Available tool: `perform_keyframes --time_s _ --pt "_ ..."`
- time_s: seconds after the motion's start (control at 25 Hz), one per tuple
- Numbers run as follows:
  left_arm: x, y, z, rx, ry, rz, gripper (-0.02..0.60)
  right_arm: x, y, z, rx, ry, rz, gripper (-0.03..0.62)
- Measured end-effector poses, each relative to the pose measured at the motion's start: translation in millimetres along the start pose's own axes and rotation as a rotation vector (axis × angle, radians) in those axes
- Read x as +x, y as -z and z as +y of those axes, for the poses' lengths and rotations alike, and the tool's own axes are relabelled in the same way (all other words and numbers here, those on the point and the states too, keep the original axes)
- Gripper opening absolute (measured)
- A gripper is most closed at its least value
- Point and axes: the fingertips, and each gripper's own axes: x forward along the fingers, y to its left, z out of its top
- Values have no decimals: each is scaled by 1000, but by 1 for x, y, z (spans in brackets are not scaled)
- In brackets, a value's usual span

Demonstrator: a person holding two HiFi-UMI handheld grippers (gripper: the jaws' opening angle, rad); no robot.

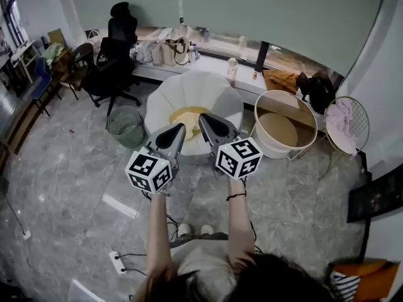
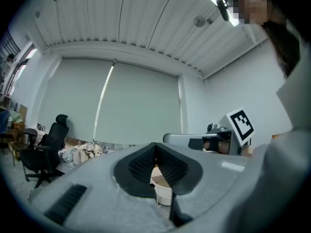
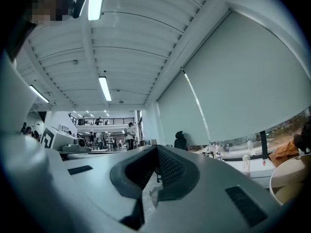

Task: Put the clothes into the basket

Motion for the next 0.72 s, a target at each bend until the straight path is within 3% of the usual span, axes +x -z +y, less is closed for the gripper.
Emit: perform_keyframes --time_s 0.72 --pt "15 10 -19 1 -41 24 11 -31 1 -35 58 1 9 9"
